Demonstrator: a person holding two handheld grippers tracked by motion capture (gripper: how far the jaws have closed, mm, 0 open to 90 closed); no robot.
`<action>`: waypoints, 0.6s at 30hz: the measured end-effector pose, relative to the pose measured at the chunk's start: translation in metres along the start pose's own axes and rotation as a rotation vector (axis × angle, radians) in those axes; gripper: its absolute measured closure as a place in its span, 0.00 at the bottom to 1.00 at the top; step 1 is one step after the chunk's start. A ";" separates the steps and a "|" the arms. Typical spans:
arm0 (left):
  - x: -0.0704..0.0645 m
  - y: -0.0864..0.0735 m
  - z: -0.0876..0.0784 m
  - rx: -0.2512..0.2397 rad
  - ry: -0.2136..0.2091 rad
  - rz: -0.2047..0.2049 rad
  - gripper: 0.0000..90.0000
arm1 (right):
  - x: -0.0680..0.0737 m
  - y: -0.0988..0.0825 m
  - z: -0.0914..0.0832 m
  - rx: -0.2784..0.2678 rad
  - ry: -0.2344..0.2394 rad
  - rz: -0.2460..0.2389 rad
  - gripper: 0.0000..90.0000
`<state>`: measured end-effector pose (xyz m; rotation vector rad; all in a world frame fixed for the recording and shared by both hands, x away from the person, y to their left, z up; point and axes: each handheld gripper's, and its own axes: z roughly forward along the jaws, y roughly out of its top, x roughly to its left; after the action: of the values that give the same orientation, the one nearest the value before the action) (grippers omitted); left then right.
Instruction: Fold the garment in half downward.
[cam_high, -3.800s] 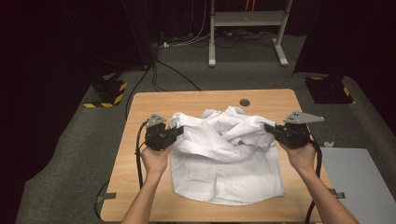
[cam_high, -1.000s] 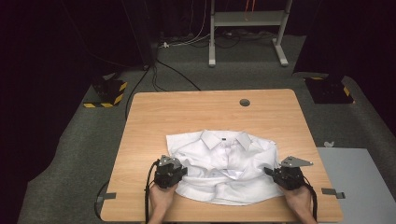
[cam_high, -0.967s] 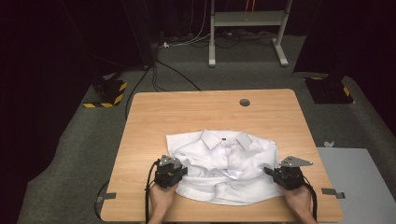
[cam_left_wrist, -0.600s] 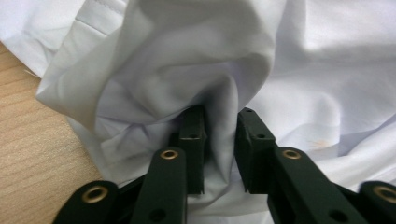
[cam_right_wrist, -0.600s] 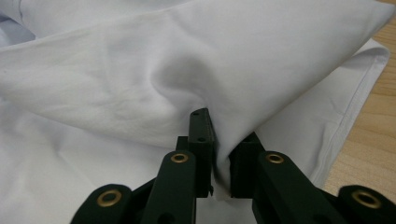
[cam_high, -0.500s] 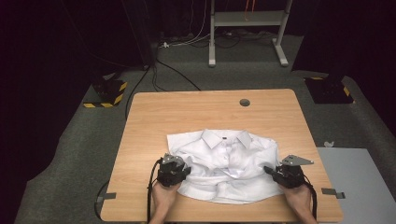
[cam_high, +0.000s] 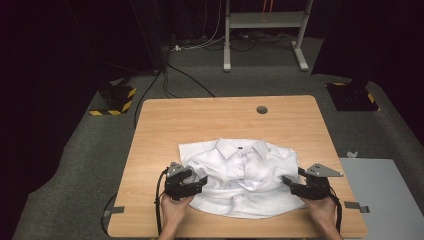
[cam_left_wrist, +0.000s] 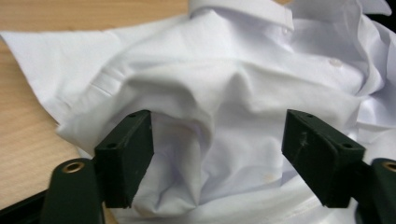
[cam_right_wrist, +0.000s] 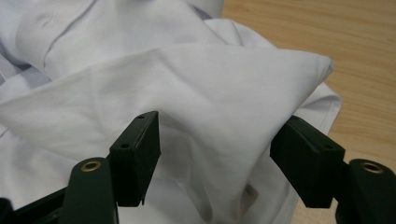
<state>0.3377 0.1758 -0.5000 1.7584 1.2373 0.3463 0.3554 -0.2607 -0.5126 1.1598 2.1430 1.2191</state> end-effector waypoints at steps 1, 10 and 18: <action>0.001 0.003 -0.001 -0.004 0.006 -0.003 0.25 | 0.001 0.002 0.000 -0.010 -0.002 -0.005 0.35; 0.010 0.023 0.012 0.018 0.041 0.004 0.17 | 0.007 0.022 0.009 -0.034 -0.015 -0.043 0.31; 0.010 0.030 0.037 0.054 0.090 0.034 0.14 | 0.008 0.030 0.019 -0.034 -0.049 -0.046 0.29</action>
<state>0.3850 0.1631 -0.4980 1.8291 1.2924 0.4192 0.3771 -0.2363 -0.4973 1.1091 2.0940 1.1905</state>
